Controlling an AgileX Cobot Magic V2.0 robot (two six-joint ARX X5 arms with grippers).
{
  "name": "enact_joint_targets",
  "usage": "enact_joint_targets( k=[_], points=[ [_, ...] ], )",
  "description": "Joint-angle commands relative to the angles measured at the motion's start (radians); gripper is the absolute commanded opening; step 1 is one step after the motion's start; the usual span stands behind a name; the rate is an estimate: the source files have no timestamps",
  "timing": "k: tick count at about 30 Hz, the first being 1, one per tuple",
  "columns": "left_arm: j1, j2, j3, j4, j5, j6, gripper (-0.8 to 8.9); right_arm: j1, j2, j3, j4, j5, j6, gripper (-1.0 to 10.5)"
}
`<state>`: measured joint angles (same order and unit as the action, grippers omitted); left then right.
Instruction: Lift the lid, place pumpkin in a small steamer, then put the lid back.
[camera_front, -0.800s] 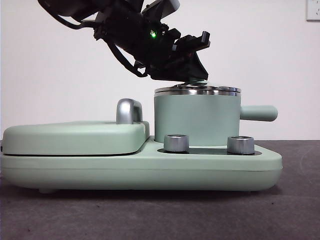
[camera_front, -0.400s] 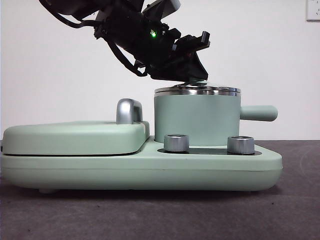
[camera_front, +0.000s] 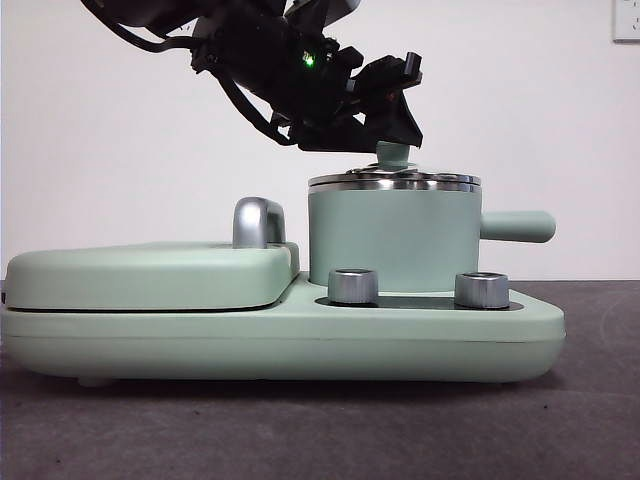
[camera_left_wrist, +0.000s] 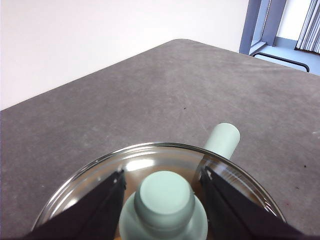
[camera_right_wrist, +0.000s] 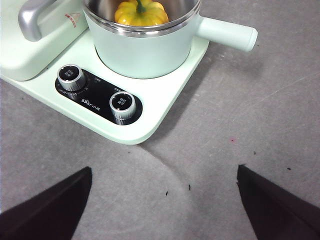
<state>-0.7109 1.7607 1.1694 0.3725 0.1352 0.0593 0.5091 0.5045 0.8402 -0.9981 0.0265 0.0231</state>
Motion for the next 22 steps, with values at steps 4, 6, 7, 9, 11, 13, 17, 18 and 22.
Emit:
enact_joint_targets(
  k=[4, 6, 7, 9, 11, 13, 17, 18, 22],
  points=[
    [-0.002, -0.064, 0.019, -0.050, 0.004, -0.037, 2.50, 0.005, 0.003, 0.003, 0.008, 0.002, -0.002, 4.5],
    [-0.001, -0.098, 0.019, -0.096, 0.004, -0.057, 2.50, 0.005, 0.003, 0.003, 0.010, 0.001, -0.002, 4.5],
    [-0.001, -0.115, 0.019, -0.117, 0.004, -0.068, 2.50, 0.005, 0.003, 0.003, 0.010, 0.001, -0.002, 4.5],
    [0.005, -0.156, 0.019, -0.168, 0.004, -0.109, 2.50, 0.005, 0.003, 0.003, 0.010, 0.001, -0.001, 4.5],
    [0.011, -0.193, 0.019, -0.217, 0.004, -0.159, 2.50, 0.005, 0.003, 0.003, 0.011, 0.001, -0.001, 4.5],
    [0.023, -0.229, 0.019, -0.268, 0.004, -0.209, 2.50, 0.005, 0.003, 0.003, 0.014, 0.000, -0.001, 4.5],
    [0.057, -0.293, 0.019, -0.394, 0.004, -0.286, 2.50, 0.005, 0.003, 0.003, 0.034, 0.000, -0.001, 4.5],
    [0.067, -0.308, 0.018, -0.430, 0.004, -0.293, 2.50, 0.005, 0.003, 0.003, 0.040, 0.000, -0.001, 4.5],
    [0.108, -0.372, -0.002, -0.537, 0.003, -0.288, 2.50, 0.005, 0.007, 0.003, 0.077, -0.001, -0.001, 4.5]
  ],
)
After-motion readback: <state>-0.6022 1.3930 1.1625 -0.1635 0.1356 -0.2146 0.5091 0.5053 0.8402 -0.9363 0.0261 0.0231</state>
